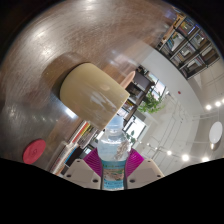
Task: Pour water
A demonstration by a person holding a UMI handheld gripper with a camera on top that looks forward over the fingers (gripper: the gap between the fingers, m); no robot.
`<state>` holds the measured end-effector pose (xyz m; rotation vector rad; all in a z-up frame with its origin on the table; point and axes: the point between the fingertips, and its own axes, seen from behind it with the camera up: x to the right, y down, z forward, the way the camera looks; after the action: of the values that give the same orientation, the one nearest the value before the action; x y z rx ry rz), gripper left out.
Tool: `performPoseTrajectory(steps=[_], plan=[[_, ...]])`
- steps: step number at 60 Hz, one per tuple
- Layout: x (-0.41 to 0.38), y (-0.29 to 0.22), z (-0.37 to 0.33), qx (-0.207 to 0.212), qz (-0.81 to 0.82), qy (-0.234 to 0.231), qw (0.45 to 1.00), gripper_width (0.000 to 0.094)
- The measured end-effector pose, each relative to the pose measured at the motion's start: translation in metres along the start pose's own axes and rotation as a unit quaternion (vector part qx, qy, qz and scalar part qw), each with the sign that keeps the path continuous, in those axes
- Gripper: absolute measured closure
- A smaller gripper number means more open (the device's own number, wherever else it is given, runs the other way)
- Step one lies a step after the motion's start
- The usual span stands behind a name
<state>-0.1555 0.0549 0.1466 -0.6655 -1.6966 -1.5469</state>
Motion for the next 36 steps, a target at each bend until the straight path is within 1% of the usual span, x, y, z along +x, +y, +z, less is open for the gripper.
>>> performPoseTrajectory(steps=[2, 4, 9, 11, 14, 16, 19, 23, 25, 26, 30, 31, 32, 33, 34, 35, 36], plan=[[-0.001, 0.009, 0.001, -0.003, 0.017, 0.001, 1.0, 0.0681], [0.003, 0.005, -0.002, -0.006, 0.046, 0.004, 0.999, 0.0683], [0.012, 0.024, -0.008, -0.021, 0.153, 0.009, 0.988, 0.0684], [0.019, 0.032, -0.01, -0.026, 0.207, 0.013, 0.978, 0.0682], [0.045, 0.065, -0.012, -0.043, 0.288, 0.017, 0.957, 0.068], [0.046, 0.058, -0.018, -0.044, 0.354, 0.016, 0.934, 0.0681], [0.051, 0.061, -0.021, -0.048, 0.444, 0.022, 0.894, 0.0681], [0.06, 0.073, -0.028, -0.05, 0.56, 0.032, 0.826, 0.0666], [0.065, 0.086, -0.035, -0.051, 0.614, 0.037, 0.787, 0.0668], [0.057, 0.101, -0.034, -0.047, 0.64, 0.038, 0.766, 0.0666], [0.051, 0.114, -0.04, -0.053, 0.729, 0.045, 0.68, 0.0667], [0.048, 0.115, -0.041, -0.054, 0.747, 0.045, 0.661, 0.0667], [0.051, 0.102, -0.044, -0.059, 0.764, 0.046, 0.641, 0.0668], [0.048, 0.104, -0.046, -0.06, 0.779, 0.047, 0.622, 0.0666], [0.046, 0.095, -0.045, -0.064, 0.793, 0.049, 0.604, 0.0667], [0.036, 0.114, -0.046, -0.061, 0.804, 0.048, 0.59, 0.0667], [0.032, 0.121, -0.046, -0.061, 0.814, 0.047, 0.576, 0.0667]])
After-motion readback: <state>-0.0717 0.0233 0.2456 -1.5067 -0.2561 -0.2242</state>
